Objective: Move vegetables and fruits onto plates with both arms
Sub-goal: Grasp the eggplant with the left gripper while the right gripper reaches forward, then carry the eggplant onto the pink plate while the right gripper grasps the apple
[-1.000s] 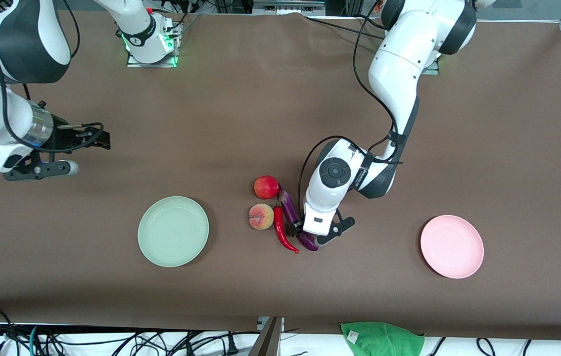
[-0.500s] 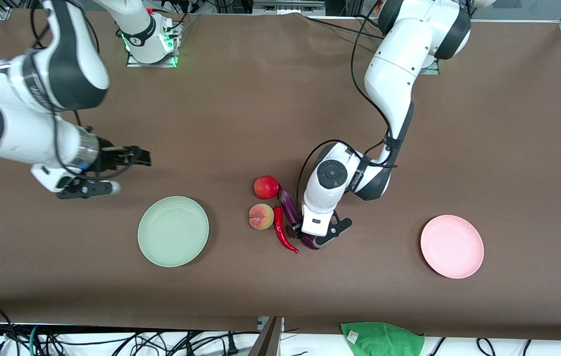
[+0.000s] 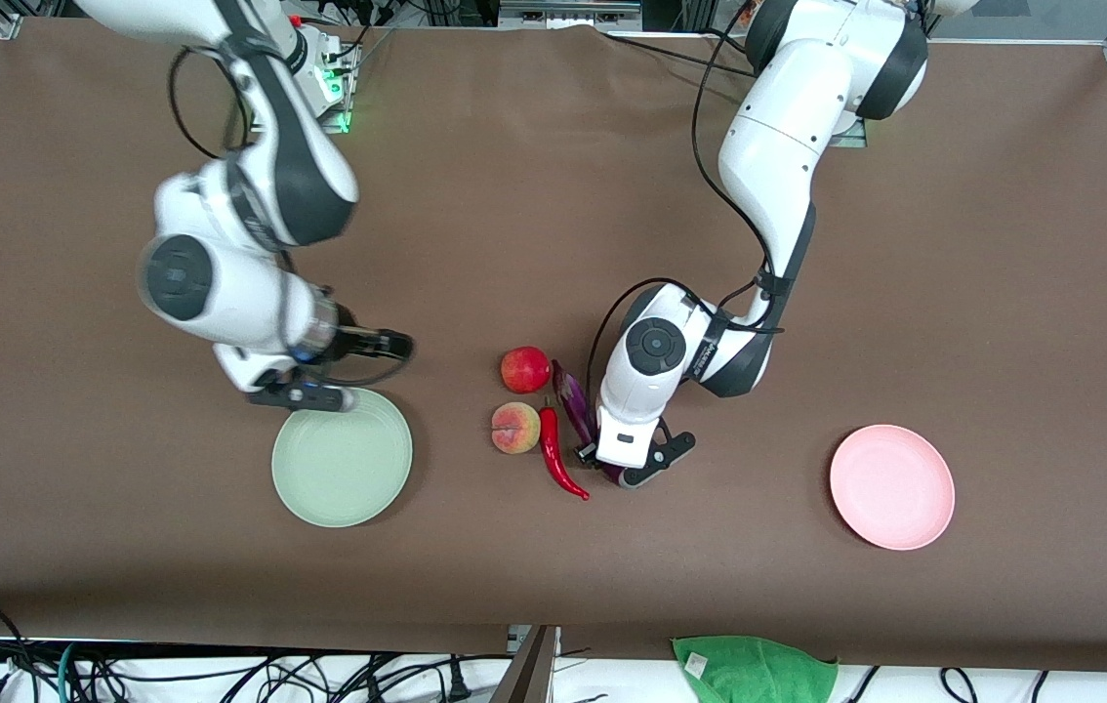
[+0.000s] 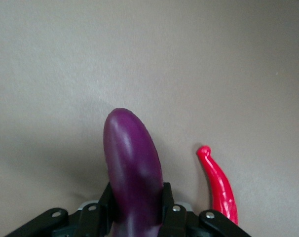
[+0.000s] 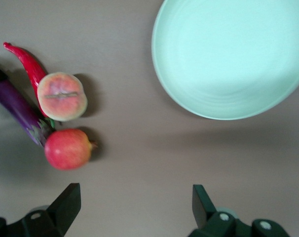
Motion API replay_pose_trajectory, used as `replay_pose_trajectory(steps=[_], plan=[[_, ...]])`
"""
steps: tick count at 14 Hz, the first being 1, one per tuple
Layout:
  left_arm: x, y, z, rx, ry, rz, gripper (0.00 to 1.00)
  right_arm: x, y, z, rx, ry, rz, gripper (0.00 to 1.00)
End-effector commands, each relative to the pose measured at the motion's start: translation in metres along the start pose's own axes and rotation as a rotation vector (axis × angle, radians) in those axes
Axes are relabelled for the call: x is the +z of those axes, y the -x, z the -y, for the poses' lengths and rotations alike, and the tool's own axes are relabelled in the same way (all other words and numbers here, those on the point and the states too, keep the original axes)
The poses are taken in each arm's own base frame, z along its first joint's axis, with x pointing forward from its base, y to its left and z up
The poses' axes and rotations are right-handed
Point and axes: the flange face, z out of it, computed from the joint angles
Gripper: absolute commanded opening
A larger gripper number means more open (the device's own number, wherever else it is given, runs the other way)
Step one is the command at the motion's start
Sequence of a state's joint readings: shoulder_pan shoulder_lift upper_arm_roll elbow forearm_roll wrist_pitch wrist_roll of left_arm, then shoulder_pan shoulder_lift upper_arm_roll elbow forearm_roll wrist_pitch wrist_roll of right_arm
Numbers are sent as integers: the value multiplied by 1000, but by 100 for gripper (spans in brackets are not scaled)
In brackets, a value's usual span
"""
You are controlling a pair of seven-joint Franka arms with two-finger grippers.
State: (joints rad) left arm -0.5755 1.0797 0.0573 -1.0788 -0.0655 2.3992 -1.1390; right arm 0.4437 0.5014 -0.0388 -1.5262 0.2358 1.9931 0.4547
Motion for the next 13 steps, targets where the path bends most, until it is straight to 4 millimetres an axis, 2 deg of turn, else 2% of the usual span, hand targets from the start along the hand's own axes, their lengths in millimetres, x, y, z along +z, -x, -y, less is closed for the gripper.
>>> replay_pose_trajectory(steps=[1,3,6,8,11,13], plan=[[-15,-36,8,21,-12,15,14,28,5,36,75,-39,-45,100],[-33,-65,22,154,-61,45,15,53,12,58,108,-49,-69,100],[-62,-123,60,331,-136,115,15,99,40,105,87,-57,-112,100],[-76,-165,92,417,-159,153,15,121,45,115,103,-70,-134,100],[-88,-209,133,493,-169,208,16,147,58,129,99,-72,-152,100],[-91,-237,162,564,-186,218,16,156,59,130,72,-52,-169,100]])
